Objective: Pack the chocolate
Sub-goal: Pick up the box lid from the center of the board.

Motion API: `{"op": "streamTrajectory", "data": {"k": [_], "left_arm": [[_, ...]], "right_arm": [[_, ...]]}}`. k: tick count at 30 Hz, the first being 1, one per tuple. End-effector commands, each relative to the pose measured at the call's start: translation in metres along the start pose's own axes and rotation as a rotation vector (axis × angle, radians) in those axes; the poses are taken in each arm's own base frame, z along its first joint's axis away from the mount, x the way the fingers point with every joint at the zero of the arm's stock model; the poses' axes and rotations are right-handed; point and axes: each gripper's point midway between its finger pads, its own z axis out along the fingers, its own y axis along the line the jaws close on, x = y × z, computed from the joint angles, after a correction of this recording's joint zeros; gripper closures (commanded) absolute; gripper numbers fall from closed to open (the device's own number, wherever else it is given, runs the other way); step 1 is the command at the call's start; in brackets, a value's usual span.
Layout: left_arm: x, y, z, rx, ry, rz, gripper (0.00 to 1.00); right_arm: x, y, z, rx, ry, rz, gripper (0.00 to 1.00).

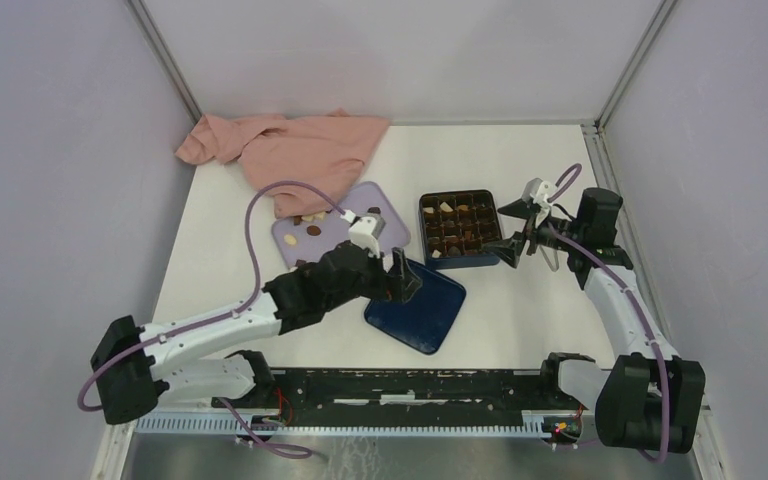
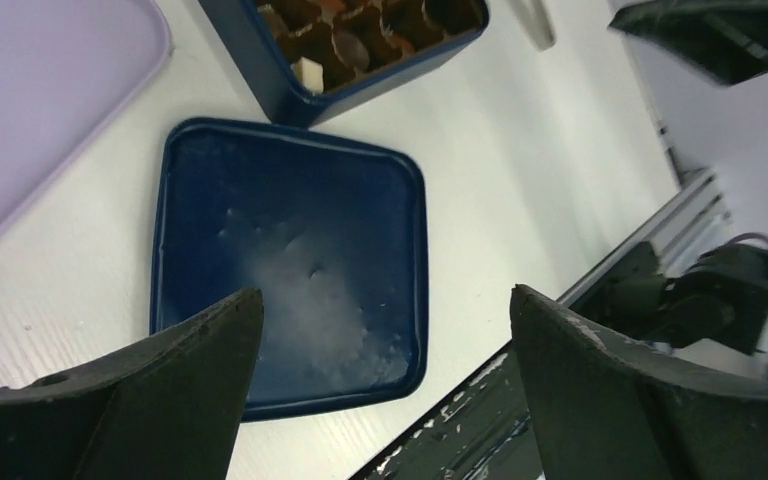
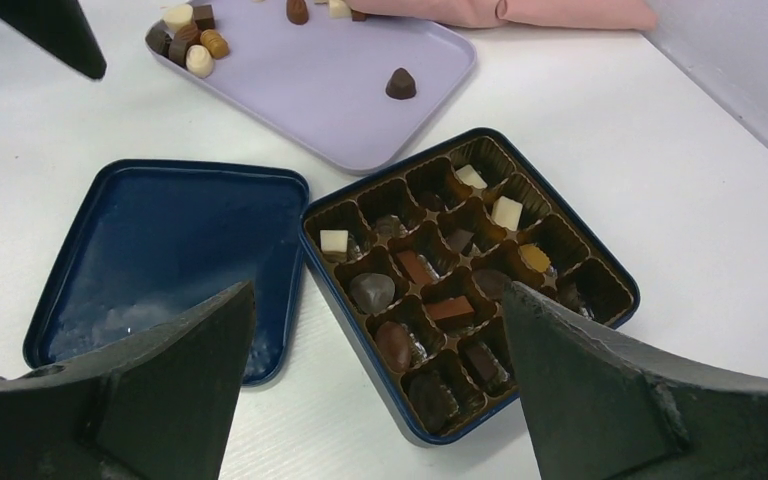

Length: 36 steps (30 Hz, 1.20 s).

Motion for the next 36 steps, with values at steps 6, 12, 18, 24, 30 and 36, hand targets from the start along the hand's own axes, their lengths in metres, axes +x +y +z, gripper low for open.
{"op": "streamTrajectory", "data": {"k": [6, 12, 18, 24, 30, 36], "left_arm": [[0.033, -0.006, 0.046, -0.342, 0.112, 0.178, 0.16], [0.077, -0.016, 0.080, -0.418, 0.242, 0.310, 0.35], [0.109, -0.042, 0.105, -0.356, 0.332, 0.353, 0.44], [0.124, -0.054, 0.121, -0.327, 0.374, 0.368, 0.45], [0.137, -0.051, 0.128, -0.350, 0.405, 0.381, 0.49], [0.139, -0.040, 0.128, -0.440, 0.404, 0.426, 0.61]], "right_arm": [[-0.004, -0.021, -0.005, 0.086, 0.049, -0.029, 0.02], [0.000, -0.031, -0.008, 0.136, 0.086, -0.028, 0.02], [0.006, -0.046, -0.014, 0.223, 0.137, -0.036, 0.02], [0.013, -0.055, -0.018, 0.268, 0.171, -0.031, 0.02], [0.016, -0.058, -0.019, 0.277, 0.180, -0.026, 0.02], [0.017, -0.058, -0.018, 0.276, 0.184, -0.020, 0.02]]}}
